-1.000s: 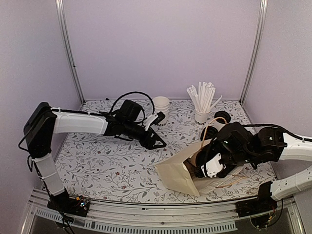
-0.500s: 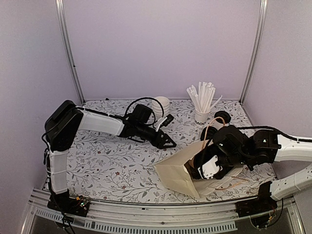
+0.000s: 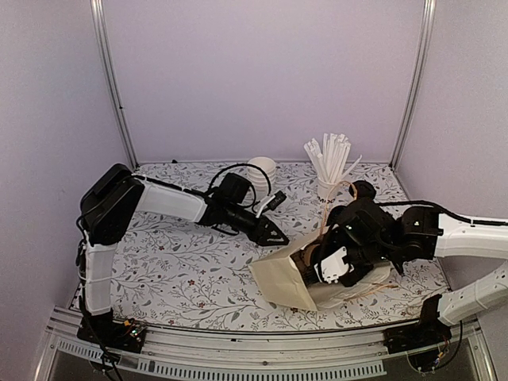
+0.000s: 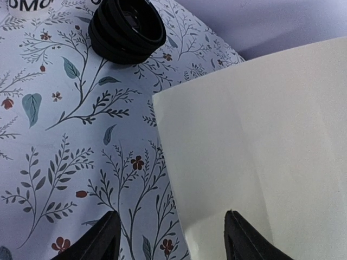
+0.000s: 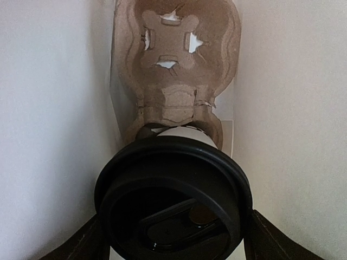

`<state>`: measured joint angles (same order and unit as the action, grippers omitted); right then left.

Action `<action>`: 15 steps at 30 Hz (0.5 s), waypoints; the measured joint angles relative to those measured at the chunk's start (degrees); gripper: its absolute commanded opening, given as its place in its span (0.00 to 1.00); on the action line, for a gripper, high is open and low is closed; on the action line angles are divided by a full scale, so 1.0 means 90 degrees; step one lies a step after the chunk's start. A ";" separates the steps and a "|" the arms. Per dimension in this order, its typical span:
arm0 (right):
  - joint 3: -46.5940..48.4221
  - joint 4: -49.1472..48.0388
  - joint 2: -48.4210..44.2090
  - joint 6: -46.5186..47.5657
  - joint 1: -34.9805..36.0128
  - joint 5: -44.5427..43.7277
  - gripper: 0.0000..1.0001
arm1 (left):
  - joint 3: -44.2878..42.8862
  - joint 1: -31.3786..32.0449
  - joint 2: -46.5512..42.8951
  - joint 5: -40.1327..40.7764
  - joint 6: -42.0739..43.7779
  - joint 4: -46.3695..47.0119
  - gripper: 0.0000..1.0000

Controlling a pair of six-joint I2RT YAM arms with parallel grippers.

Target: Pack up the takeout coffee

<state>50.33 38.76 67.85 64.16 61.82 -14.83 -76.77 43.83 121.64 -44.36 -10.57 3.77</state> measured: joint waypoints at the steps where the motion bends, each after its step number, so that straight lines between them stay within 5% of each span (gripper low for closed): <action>1: 0.0036 0.0002 0.0046 -0.0029 -0.0029 0.0032 0.48 | 0.0000 0.0000 0.0022 -0.0032 0.0000 -0.0002 0.67; 15: 0.1423 0.0894 0.1275 -0.0452 -0.0435 0.0792 0.47 | 0.0908 -0.0410 -0.0316 -0.0189 -0.0187 0.0243 0.66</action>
<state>63.13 46.81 79.33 60.10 57.91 -7.70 -68.60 40.14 118.80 -46.06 -12.25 5.96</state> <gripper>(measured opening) 0.812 0.664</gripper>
